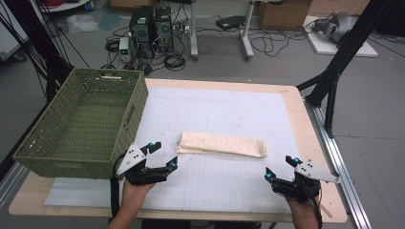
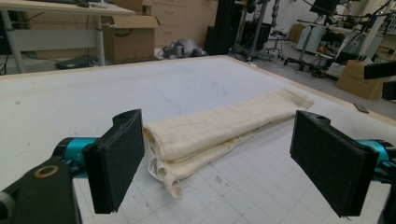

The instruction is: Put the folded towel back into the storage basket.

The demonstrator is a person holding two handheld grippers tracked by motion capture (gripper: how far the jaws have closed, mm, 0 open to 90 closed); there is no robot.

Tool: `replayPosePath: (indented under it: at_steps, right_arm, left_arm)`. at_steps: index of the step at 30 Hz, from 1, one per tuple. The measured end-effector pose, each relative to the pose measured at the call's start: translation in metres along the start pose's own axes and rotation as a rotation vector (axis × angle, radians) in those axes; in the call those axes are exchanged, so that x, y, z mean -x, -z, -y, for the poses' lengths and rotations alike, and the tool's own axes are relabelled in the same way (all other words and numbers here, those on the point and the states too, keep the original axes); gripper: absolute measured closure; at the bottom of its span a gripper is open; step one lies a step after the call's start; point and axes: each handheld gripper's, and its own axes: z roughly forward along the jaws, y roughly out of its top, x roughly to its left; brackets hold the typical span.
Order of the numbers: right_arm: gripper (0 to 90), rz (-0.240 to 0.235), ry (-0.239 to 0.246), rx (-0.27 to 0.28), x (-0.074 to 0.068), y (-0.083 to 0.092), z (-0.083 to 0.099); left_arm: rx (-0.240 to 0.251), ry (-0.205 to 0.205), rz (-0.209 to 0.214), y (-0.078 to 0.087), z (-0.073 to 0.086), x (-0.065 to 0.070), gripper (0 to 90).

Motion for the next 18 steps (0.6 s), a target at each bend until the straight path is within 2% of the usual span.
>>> replayPosePath:
  at_steps: [18]
  right_arm:
    - [16.8,-0.011,-0.005,-0.005,0.0048,0.0016,0.0033]
  left_arm:
    - [-0.017,-0.006,0.009,-0.0055,0.0004,0.0036,17.7]
